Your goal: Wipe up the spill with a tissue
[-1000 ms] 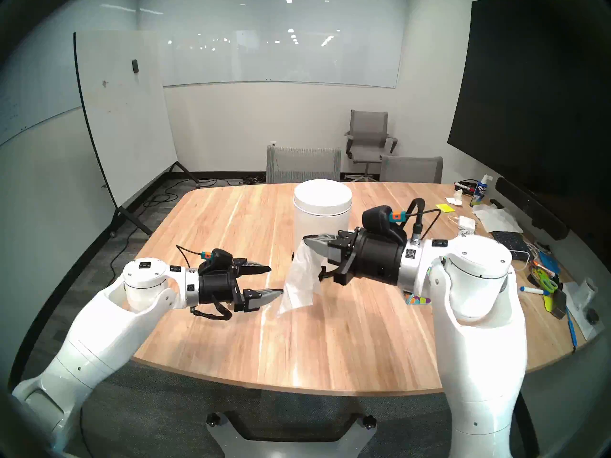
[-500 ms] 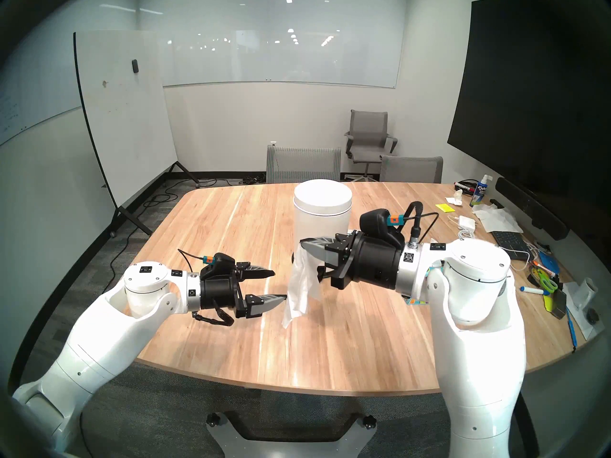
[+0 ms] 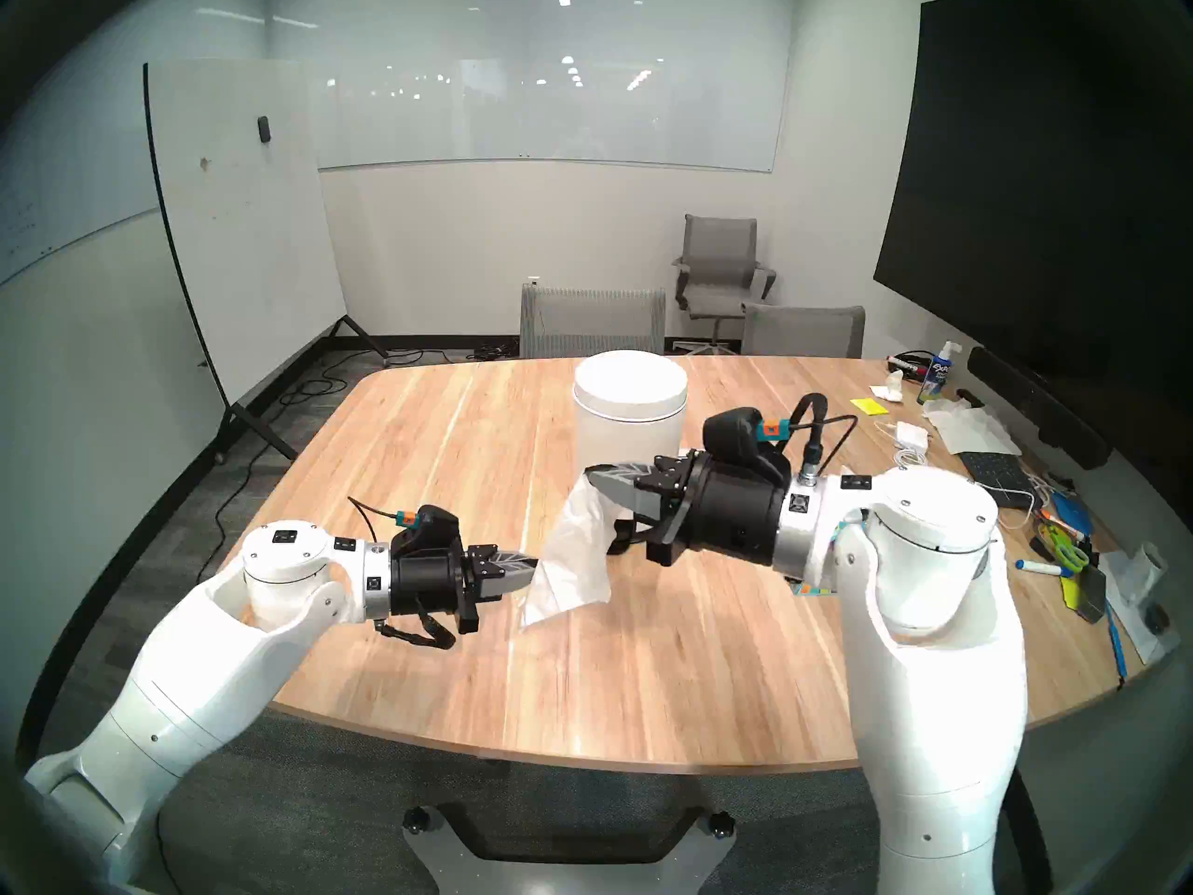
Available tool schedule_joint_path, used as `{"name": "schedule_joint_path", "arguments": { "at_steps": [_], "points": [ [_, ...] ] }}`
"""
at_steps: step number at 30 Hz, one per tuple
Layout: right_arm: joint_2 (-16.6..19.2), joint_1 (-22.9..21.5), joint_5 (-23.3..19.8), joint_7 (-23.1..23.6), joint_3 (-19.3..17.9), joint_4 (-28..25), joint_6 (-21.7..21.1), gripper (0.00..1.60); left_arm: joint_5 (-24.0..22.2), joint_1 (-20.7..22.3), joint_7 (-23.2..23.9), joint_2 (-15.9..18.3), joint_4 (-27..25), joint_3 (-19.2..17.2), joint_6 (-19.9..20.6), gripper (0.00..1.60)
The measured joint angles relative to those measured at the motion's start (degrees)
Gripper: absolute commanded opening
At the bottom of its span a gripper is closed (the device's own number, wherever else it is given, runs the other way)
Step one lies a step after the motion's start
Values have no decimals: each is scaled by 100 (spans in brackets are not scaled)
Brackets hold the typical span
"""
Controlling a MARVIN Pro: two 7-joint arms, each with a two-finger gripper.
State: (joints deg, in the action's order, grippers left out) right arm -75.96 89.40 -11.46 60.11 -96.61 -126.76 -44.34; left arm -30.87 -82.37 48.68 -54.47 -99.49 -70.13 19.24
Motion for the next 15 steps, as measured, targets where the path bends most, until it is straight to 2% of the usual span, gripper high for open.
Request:
{"name": "schedule_joint_path", "arguments": {
  "at_steps": [15],
  "points": [
    [-45,89,-39,42,-63,-11,41,0,-40,-125,-118,-36,7,-114,-108,0]
  ]
}}
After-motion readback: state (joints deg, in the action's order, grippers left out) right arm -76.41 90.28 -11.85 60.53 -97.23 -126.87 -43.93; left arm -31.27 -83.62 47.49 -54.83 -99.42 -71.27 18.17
